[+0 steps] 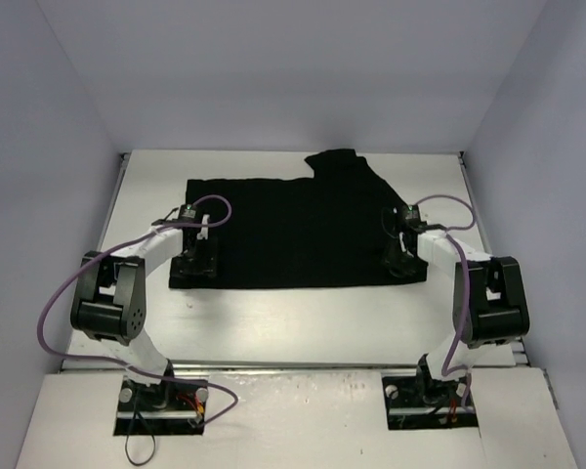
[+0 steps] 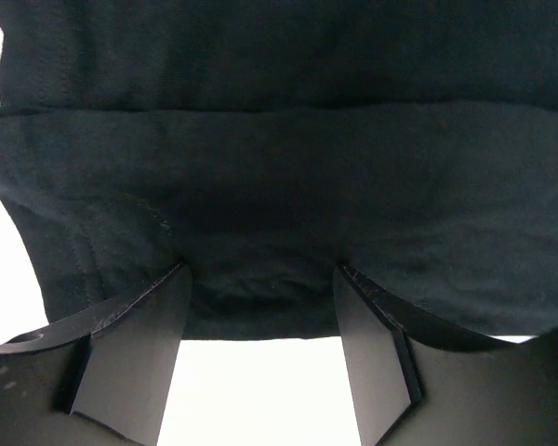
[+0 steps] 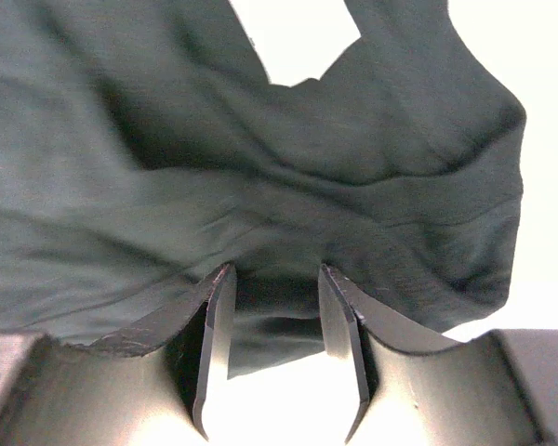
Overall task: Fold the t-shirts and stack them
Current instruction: Fold the flattened tshirt in 1/3 of the way
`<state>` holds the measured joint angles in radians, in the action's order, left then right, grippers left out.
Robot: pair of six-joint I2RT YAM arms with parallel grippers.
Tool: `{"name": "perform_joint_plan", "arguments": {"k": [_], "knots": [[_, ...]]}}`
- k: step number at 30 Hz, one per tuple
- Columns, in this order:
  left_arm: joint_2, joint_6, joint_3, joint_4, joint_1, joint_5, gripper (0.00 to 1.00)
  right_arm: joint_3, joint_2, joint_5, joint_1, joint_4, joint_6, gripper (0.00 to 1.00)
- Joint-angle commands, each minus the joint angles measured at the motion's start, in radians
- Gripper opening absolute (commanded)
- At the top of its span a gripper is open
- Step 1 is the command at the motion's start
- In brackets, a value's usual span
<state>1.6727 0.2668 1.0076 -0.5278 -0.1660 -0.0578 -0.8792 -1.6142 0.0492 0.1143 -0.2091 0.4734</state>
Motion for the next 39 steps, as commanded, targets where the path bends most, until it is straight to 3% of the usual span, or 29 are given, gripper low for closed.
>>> {"name": "perform_joint_plan", "arguments": {"k": [1,9,16,21,25,32,39], "knots": [[0.029,0.046,0.020,0.013,0.044,-0.026,0.59,0.061,-0.022,0.024,-0.085,0.023,0.037,0.37],[-0.033,0.079,-0.065,0.015,0.155,-0.059,0.59,0.187,0.033,0.081,-0.278,0.010,0.146,0.34],[-0.112,0.086,-0.104,0.005,0.160,-0.078,0.59,0.191,0.186,0.104,-0.294,-0.042,0.134,0.34],[-0.203,0.080,-0.045,-0.024,0.125,-0.102,0.59,0.070,0.270,0.117,-0.209,-0.072,0.046,0.37],[-0.242,0.068,0.038,-0.025,0.032,-0.069,0.59,-0.032,0.220,0.107,-0.098,-0.074,-0.025,0.40],[-0.072,0.033,0.107,0.013,-0.027,-0.044,0.59,-0.133,0.025,0.075,0.029,-0.054,-0.101,0.40],[0.016,0.110,0.020,0.046,0.021,-0.094,0.59,-0.036,-0.050,0.089,0.031,0.002,-0.067,0.40]]}}
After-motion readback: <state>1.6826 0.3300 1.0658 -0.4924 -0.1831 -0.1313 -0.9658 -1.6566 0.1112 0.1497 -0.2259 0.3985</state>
